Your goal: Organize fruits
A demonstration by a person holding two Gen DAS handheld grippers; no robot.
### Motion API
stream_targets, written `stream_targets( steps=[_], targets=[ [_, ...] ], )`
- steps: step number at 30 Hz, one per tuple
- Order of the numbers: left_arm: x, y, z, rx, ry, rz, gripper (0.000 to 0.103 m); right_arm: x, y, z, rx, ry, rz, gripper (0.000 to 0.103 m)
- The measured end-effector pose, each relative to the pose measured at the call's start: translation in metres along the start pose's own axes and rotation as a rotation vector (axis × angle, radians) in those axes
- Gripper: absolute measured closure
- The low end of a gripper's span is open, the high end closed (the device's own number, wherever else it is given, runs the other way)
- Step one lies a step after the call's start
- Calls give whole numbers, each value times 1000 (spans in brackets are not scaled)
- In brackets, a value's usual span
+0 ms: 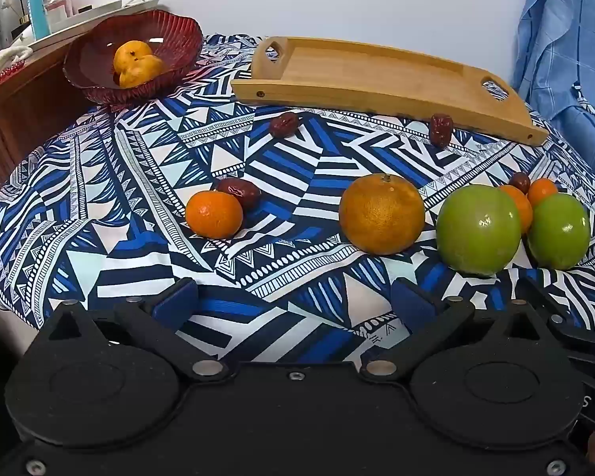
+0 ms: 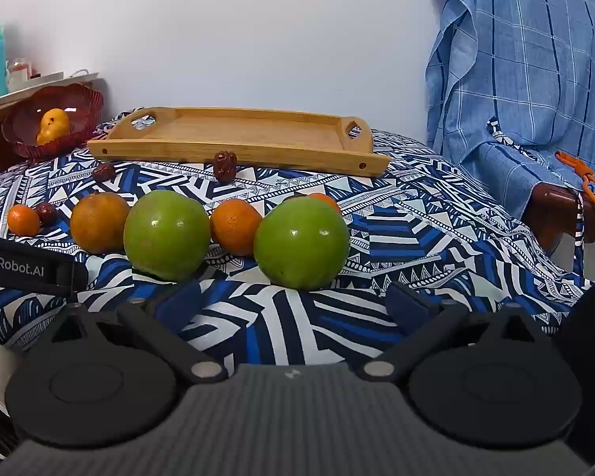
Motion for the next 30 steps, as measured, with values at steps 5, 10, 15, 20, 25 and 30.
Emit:
stream_targets(
  steps=[5,10,15,20,25,30],
  targets=[
    [-1,-1,-1,-2,-4,1,0,0,0,0,0,-1,0,0],
    [0,0,0,0,-3,-5,0,0,0,0,-1,-1,-1,0],
    [0,1,2,-1,-4,-6,0,0,0,0,-1,-1,-1,0],
    [1,0,-1,1,-4,-3,0,-1,0,0,-2,-2,-2,0],
    [1,0,-1,2,-4,-3,0,-1,0,0,-3,-2,-2,0],
    [1,0,-1,2,-4,-3,0,-1,0,0,-3,-3,-3,0]
  ],
)
Point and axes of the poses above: each gripper's, at about its wrist camera, not at the fingertips, and x roughly the way its jaws point, y to its left, z to its top, the point moved 9 cm from there along x, roughly the way its jaws point, and after that the axes turned 3 degrees about y, right-handed, at the moved point
